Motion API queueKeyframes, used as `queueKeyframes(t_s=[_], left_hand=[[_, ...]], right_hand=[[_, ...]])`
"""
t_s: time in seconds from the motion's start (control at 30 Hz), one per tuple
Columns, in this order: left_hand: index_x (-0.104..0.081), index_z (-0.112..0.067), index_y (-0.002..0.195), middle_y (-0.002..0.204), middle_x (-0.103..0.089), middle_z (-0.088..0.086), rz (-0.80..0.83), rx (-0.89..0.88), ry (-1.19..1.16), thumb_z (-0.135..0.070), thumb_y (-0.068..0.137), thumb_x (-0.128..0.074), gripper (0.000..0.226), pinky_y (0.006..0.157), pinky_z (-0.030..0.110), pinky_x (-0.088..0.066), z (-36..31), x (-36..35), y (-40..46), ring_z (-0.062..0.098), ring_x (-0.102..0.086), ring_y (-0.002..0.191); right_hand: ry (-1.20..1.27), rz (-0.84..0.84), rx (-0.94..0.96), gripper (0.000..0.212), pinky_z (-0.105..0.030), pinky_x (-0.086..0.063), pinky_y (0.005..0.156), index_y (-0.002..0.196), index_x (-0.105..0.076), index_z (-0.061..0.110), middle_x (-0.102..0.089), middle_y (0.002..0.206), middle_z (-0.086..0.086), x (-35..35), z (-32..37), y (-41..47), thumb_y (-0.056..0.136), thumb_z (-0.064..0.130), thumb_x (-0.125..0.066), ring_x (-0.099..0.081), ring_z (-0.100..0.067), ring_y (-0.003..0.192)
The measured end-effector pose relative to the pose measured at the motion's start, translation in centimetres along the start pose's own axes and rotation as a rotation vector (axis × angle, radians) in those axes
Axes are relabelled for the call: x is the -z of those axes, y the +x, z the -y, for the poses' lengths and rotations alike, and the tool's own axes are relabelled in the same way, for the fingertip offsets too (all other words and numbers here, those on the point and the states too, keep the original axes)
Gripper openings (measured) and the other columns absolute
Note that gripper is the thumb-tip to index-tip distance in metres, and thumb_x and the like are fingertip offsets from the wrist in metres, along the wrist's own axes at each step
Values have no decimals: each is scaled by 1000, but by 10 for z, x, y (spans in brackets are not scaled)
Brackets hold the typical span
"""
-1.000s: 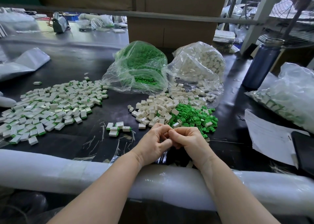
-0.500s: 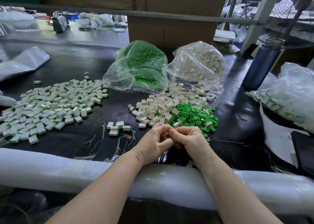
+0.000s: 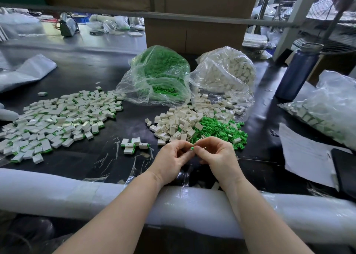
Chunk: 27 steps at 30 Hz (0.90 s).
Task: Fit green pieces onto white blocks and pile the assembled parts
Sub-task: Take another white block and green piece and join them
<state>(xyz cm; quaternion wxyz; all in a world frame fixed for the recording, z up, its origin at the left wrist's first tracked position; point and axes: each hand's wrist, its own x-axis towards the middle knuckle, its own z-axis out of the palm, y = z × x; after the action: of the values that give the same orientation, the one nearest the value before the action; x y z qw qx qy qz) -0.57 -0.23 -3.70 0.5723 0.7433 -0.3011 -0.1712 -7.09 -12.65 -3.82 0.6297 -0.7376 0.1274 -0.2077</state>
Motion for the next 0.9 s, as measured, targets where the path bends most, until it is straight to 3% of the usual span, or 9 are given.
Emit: queueKeyframes(t_s=[0.1,0.23,0.4,0.6,0.73,0.83,0.9], left_hand=[[-64,-5,100,86,-64,5,4,-12,18,-9,89,-58,13,74,16,-51,1,0,0,9,-59,77],[-65,-4,101,89,-65,6,1,-9,17,-10,89,-59,15,78,19,-51,2,0,0,9,-60,80],[-67,-10,95,83,-65,-4,-56,-31,68,-9,87,-62,10,73,7,-46,3,0,1,1,-59,75],[-64,-17,102,76,-61,-10,-297,-26,121,-10,85,-64,19,72,18,-52,9,3,3,5,-59,69],[-68,-17,100,92,-64,5,-591,10,188,-8,86,-62,18,75,33,-56,11,10,5,21,-64,76],[-70,-16,101,99,-53,2,-742,34,228,-3,87,-59,21,84,24,-48,12,14,6,17,-59,82],[-69,-13,106,103,-44,-1,-776,69,260,-2,88,-57,24,84,15,-40,13,15,7,17,-57,87]], right_hand=[[-88,-13,30,16,-30,-50,57,68,-66,18,-63,62,-5,0,-2,0,78,6,-71,-57,-16,58],[-210,-18,61,16,-19,-47,62,72,-63,19,-61,67,4,-1,-4,2,81,9,-69,-54,-5,61],[-197,-44,58,14,-16,-46,63,74,-63,22,-63,72,5,-1,-3,2,84,14,-67,-55,-4,64],[-211,-185,47,11,-19,-45,57,74,-65,13,-62,67,2,2,-3,2,83,16,-68,-51,-1,58],[-195,-229,20,12,-22,-43,56,73,-65,12,-63,67,-3,3,-5,3,83,18,-69,-51,-10,57],[-195,-251,-5,16,-23,-41,56,68,-63,15,-65,67,-6,3,-6,4,82,19,-70,-51,-12,57],[-221,-278,-10,20,-17,-39,54,65,-61,19,-60,61,2,4,-6,4,82,20,-70,-48,-8,55]])
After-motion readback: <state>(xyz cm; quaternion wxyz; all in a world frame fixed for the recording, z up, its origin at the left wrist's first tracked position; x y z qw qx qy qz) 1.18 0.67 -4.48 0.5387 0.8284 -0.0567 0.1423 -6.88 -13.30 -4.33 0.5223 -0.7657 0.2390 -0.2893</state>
